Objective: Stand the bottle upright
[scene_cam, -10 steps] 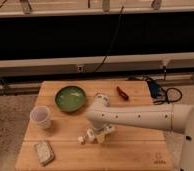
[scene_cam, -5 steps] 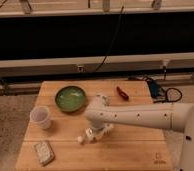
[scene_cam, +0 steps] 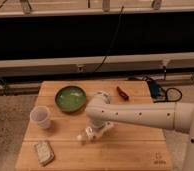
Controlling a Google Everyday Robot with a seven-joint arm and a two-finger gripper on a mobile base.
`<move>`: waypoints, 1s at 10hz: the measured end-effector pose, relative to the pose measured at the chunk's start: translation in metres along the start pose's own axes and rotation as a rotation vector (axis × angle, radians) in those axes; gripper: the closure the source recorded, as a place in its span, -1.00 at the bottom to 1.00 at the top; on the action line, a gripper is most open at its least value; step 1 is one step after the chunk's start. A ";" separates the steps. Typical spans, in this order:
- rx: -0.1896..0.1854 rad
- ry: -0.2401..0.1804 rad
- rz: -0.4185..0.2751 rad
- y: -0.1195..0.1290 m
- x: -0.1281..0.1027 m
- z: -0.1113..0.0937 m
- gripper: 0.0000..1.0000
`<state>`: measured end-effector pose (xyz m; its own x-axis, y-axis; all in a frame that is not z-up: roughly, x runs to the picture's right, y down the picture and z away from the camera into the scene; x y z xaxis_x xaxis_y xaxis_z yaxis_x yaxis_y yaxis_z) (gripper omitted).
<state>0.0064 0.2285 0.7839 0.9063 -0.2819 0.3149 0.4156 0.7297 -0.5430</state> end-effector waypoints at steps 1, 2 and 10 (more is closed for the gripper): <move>0.015 -0.008 0.015 -0.002 0.005 -0.009 1.00; 0.025 -0.012 0.024 -0.003 0.008 -0.015 1.00; 0.109 -0.098 0.097 -0.015 0.026 -0.060 1.00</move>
<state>0.0280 0.1730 0.7539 0.9276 -0.1488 0.3426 0.3112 0.8152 -0.4885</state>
